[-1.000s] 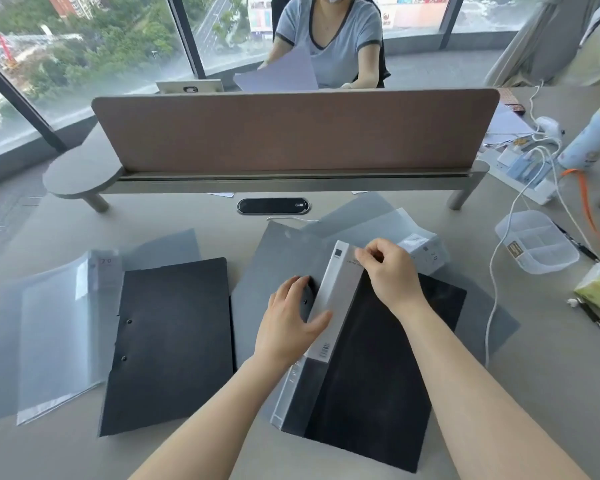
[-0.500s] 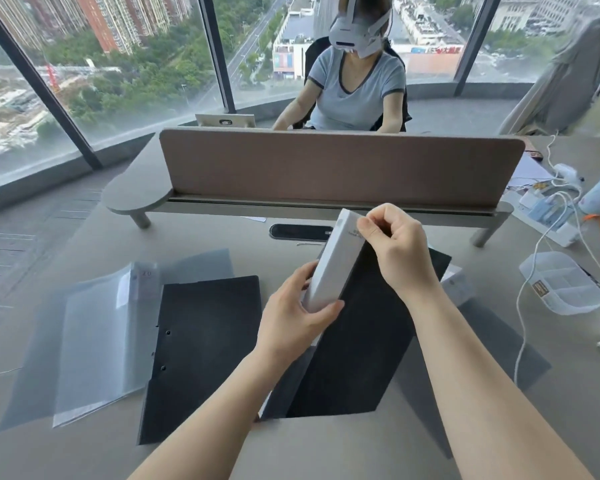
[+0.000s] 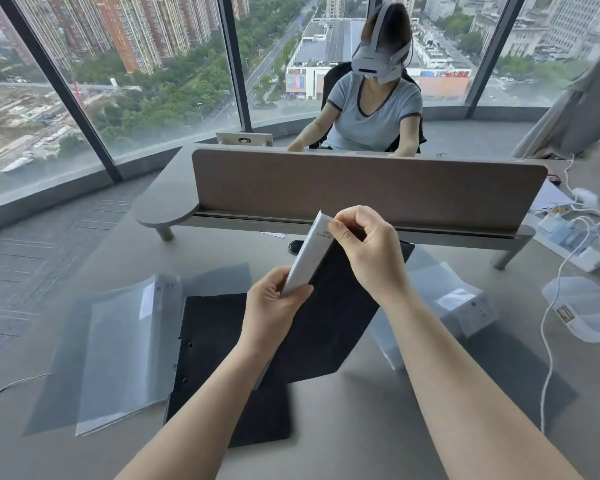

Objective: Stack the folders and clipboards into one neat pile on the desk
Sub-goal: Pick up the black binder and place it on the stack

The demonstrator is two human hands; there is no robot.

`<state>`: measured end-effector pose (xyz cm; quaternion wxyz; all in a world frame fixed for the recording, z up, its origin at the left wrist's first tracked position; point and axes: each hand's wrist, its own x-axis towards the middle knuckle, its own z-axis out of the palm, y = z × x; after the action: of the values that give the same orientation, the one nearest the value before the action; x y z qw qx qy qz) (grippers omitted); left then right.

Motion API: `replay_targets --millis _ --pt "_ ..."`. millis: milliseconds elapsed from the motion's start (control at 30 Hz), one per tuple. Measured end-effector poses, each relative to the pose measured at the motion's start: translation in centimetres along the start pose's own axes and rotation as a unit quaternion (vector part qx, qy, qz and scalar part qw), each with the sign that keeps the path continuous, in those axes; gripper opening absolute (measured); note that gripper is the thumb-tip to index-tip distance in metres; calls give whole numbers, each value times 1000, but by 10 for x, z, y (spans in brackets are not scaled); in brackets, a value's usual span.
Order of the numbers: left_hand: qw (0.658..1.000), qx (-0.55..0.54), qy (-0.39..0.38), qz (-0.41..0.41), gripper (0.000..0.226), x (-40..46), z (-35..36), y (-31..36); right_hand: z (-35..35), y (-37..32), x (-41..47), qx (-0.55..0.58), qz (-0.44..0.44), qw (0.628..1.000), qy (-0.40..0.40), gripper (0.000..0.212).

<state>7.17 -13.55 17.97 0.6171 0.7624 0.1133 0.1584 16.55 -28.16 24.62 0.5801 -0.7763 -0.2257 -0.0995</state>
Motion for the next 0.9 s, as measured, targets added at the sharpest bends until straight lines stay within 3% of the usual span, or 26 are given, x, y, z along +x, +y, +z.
replay_targets --millis 67,233,367,533,633,767,900 --pt "1000 -10 3 -8 13 2 -7 -3 8 4 -3 -25 -9 1000 1 5" --pt "993 -85 46 -64 4 8 -32 -10 17 21 -12 -59 26 995 76 32" --pt "976 -173 56 -117 13 15 -61 -22 20 41 -23 -60 127 986 91 49" --pt "958 -225 57 -171 15 20 -91 -34 38 59 -39 24 274 961 30 57" --pt "956 -211 65 -194 22 20 -105 -43 52 69 -50 112 311 944 -16 45" --pt "953 -192 90 -218 5 17 -119 -59 74 80 -67 86 313 944 -52 37" --pt "948 -139 106 -265 7 10 -133 -83 98 98 -89 49 362 928 -72 19"
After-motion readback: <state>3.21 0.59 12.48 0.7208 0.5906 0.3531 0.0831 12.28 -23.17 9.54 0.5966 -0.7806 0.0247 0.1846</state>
